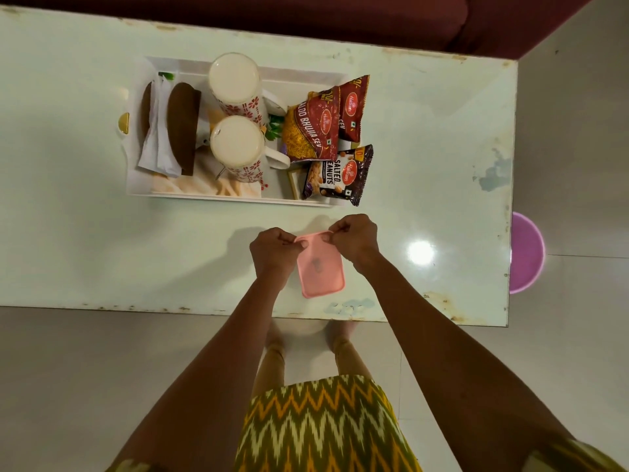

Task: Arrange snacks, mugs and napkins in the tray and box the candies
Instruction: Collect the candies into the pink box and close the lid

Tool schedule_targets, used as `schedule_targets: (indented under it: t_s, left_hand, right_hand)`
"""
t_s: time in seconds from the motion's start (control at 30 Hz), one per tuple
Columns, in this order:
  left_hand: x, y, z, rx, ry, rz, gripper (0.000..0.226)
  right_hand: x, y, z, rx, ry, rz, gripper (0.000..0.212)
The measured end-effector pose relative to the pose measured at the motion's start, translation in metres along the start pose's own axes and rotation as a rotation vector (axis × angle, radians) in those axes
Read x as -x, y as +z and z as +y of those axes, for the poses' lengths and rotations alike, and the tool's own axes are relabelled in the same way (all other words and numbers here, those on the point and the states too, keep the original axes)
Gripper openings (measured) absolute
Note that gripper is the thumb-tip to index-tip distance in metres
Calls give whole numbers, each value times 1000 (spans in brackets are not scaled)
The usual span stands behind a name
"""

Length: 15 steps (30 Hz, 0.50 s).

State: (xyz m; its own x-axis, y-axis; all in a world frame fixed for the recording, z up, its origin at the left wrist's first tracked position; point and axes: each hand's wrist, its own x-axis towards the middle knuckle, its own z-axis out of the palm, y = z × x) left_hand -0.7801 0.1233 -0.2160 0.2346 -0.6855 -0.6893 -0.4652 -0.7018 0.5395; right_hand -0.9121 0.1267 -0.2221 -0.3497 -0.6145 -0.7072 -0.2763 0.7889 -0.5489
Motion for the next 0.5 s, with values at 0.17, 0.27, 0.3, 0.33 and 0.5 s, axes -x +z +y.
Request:
schedule_targets:
  t_s: [0.17, 0.27, 0.3, 0.33, 0.5]
  left_hand:
    - [2, 3, -4, -4, 42, 31, 19]
    - [8, 2, -12, -16, 63, 11, 28]
    - [11, 2, -16, -13, 62, 1, 32]
    - [16, 1, -21, -14, 58, -7, 34]
    - [41, 5, -46, -29, 0, -39, 25]
  right_hand:
    - [4, 1, 5, -19, -60, 63, 17]
    - [11, -3, 14, -52, -88, 48, 28]
    - [15, -3, 18, -43, -88, 26, 35]
    - [20, -3, 23, -26, -82, 6, 42]
    - [51, -3, 58, -73, -10, 20, 36]
